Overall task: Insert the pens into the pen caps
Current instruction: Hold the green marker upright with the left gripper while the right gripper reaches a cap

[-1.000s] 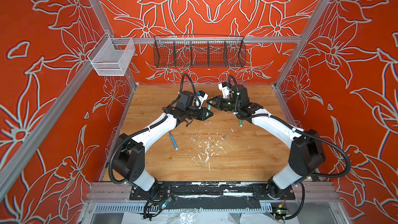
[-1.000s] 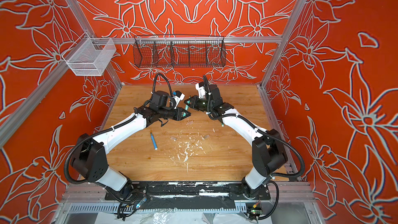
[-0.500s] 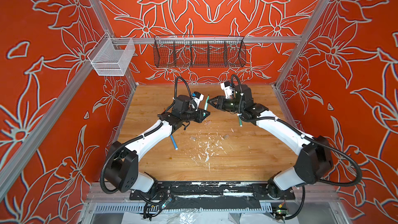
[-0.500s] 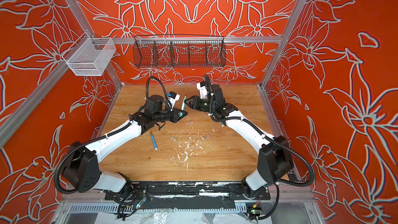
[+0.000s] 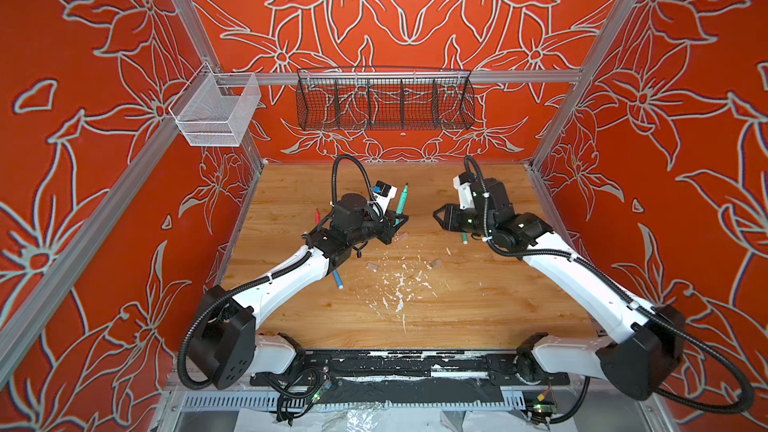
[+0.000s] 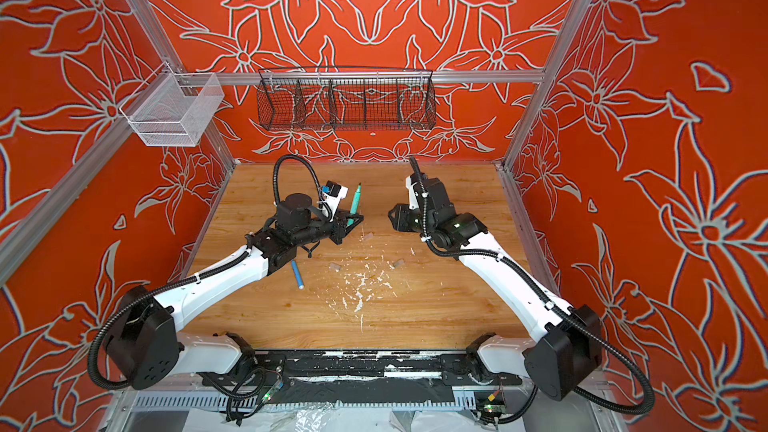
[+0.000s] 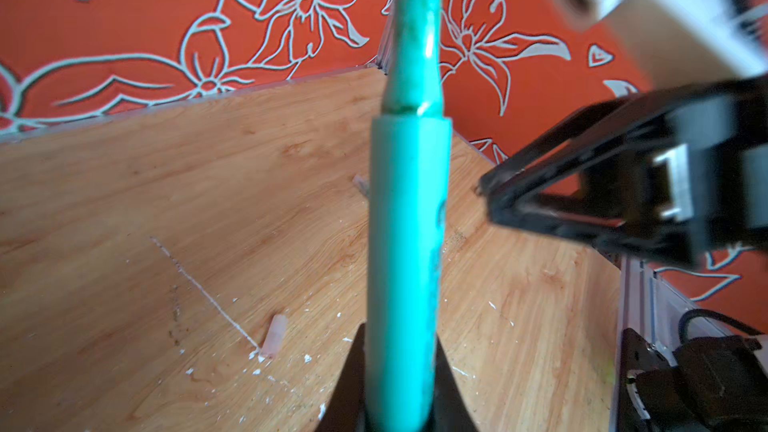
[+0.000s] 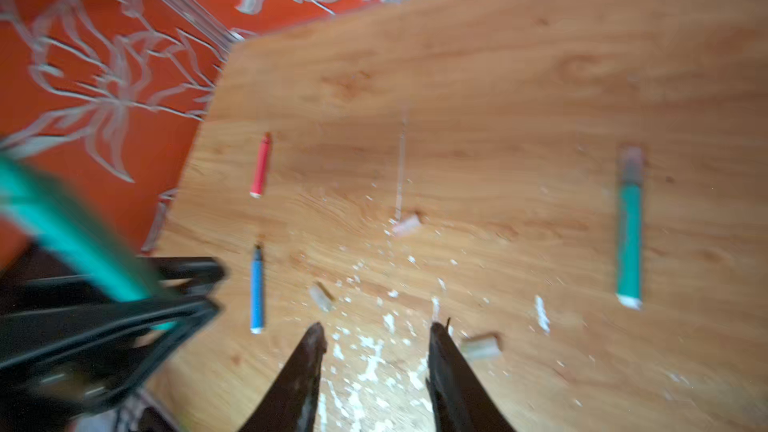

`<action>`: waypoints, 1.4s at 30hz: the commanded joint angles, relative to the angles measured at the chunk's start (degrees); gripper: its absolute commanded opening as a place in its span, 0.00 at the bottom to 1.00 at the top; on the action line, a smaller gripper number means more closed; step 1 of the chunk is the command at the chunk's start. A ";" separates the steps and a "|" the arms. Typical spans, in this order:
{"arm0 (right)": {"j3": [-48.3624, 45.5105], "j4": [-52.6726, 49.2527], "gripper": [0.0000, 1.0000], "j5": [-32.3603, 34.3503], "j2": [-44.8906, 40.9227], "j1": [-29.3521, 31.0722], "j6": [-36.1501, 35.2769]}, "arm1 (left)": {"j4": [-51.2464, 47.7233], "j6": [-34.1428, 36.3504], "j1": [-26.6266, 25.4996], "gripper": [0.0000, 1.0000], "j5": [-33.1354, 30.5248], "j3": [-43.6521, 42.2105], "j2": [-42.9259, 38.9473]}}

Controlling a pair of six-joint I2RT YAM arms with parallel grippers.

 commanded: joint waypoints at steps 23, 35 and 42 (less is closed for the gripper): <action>-1.55 -4.49 0.61 10.07 26.68 4.02 -0.36 | 12.19 -1.27 -2.59 0.00 -21.40 -9.48 -12.36; -4.04 -6.01 0.59 9.45 26.76 4.44 -1.50 | 11.63 -1.62 -2.59 0.00 -20.56 -9.13 -11.74; -5.11 -8.47 0.58 10.42 24.54 4.47 -2.88 | 11.54 -2.06 -2.59 0.00 -20.12 -9.04 -11.30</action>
